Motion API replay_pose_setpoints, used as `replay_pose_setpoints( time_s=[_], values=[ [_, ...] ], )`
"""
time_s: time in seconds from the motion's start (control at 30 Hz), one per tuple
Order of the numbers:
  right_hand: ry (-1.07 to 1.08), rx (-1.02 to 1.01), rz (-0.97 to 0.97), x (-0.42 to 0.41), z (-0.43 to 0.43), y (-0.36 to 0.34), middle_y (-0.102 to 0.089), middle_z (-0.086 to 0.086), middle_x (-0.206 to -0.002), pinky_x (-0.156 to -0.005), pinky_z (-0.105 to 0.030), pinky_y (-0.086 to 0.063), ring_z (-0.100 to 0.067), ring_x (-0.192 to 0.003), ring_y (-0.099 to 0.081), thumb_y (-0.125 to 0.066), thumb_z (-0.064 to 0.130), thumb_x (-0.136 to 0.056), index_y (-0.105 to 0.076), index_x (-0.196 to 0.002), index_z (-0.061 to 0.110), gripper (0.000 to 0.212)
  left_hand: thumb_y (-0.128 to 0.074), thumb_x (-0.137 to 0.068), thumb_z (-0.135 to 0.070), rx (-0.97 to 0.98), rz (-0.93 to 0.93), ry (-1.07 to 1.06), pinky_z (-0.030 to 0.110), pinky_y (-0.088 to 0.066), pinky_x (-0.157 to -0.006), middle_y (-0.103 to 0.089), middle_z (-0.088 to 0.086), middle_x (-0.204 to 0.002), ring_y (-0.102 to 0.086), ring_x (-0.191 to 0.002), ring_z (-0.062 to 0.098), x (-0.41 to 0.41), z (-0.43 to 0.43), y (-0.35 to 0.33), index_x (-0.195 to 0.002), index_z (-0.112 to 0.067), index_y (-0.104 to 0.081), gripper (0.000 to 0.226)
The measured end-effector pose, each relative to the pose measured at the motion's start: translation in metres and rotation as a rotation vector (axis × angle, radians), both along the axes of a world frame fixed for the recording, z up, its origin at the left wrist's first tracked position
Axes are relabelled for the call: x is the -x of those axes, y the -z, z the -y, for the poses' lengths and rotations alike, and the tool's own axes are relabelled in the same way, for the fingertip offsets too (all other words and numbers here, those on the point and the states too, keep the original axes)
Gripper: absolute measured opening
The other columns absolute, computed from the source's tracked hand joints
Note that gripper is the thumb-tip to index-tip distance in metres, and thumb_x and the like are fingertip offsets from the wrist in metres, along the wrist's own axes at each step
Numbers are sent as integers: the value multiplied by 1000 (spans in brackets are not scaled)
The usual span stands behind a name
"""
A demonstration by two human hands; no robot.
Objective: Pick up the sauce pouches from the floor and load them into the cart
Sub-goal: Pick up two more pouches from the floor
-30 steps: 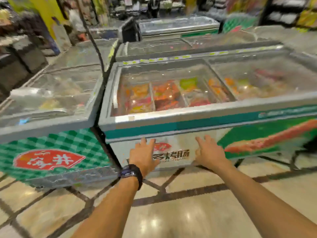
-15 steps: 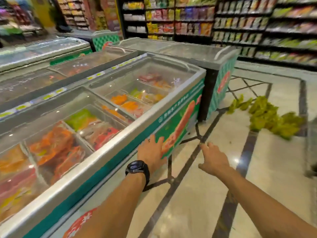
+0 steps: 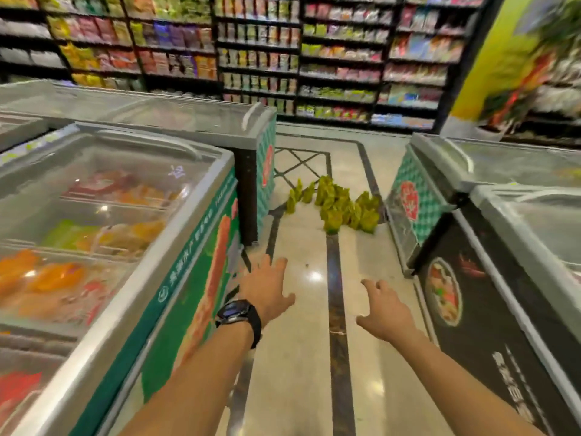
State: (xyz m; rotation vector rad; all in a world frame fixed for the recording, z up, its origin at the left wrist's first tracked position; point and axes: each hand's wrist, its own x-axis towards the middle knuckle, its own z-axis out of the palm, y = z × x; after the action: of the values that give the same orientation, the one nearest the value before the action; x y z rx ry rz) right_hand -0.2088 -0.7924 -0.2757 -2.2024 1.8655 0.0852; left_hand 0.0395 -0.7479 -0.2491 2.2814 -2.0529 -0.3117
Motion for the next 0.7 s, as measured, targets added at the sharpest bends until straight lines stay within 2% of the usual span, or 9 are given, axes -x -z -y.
replay_pose_setpoints(
  time_s=[0.13, 0.33, 0.53, 0.7],
  values=[
    [36, -34, -17, 5, 71, 16, -39, -8, -139, -93, -43, -50, -30, -124, -46, -70, 45, -76, -28, -146, 24, 84, -63, -88, -52, -27, 27, 39, 47, -51, -92, -38, 12, -140, -48, -122, 36, -6, 80, 11, -147, -24, -27, 75],
    [-9, -5, -20, -17, 201, 12, -42, -6, -135, -93, -39, -49, -29, -124, -46, -69, 45, -79, -28, -146, 24, 82, -60, -89, -52, -72, 64, 30, 47, -51, -92, -34, 11, -145, -47, -125, 35, -28, 198, 15, -147, -25, -28, 72],
    [-62, -39, -2, -63, 316, 10, -39, -7, -136, -90, -42, -52, -29, -122, -48, -70, 45, -79, -27, -145, 25, 81, -60, -89, -52, -89, 135, 17, 46, -52, -89, -39, 10, -137, -47, -121, 33, -61, 293, 10, -146, -23, -29, 71],
    [-58, -71, 36, -108, 412, 21, -35, -7, -139, -89, -43, -51, -30, -121, -47, -69, 39, -79, -30, -142, 25, 76, -59, -90, -49, -127, 139, 14, 47, -51, -92, -38, 11, -140, -47, -121, 34, -100, 390, 20, -145, -23, -28, 69]
  ],
)
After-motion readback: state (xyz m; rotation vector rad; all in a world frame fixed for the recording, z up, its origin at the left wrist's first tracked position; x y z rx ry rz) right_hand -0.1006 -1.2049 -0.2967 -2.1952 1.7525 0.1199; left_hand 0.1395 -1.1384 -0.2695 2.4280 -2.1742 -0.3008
